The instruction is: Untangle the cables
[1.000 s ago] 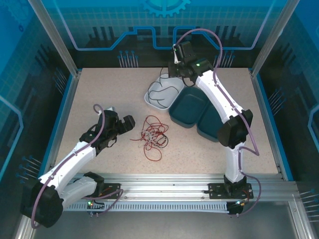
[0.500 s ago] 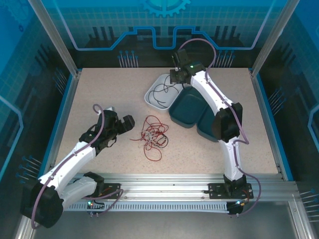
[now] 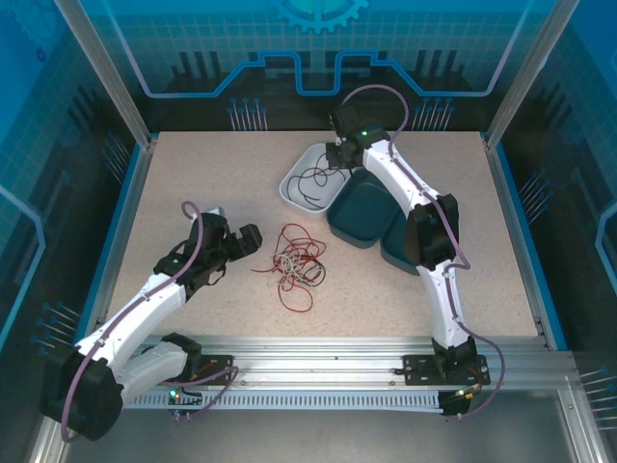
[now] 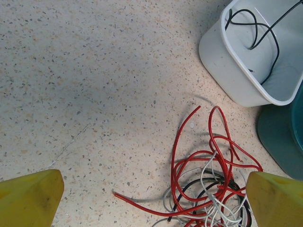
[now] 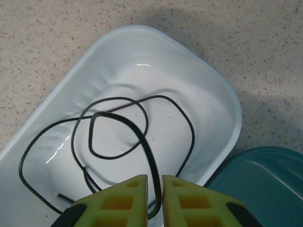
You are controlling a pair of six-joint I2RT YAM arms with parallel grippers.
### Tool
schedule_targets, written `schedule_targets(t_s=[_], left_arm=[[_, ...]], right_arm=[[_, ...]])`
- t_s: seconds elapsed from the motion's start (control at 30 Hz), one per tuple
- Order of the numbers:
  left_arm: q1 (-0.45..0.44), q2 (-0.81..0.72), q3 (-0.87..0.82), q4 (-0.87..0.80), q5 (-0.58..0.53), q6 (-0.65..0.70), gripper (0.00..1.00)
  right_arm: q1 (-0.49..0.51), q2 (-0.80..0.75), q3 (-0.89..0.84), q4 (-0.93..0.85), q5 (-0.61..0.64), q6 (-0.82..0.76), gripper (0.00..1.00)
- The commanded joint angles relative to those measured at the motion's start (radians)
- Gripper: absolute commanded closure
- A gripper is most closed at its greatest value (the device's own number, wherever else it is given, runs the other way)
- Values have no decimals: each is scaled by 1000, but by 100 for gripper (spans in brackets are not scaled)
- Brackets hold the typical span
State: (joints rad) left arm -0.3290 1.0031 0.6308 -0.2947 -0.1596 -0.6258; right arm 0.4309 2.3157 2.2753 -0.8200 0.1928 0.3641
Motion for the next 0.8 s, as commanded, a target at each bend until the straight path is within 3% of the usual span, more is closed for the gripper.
schedule_targets(t_s=[0.0,0.23,0.63,0.77], left_arm=[[11,3,-7,1,29,18,1],[12,5,-5,9,39,17,1],[11,21,7,12,48,23,1],[11,25,6,17,52,23,1]], right_arm=[[2,5,39,18,-44,-19,81],[2,6,37,18,-65,-28,74],[4,72,47,22,-102,-19,74],[6,98,84,-10,-28,-7,72]])
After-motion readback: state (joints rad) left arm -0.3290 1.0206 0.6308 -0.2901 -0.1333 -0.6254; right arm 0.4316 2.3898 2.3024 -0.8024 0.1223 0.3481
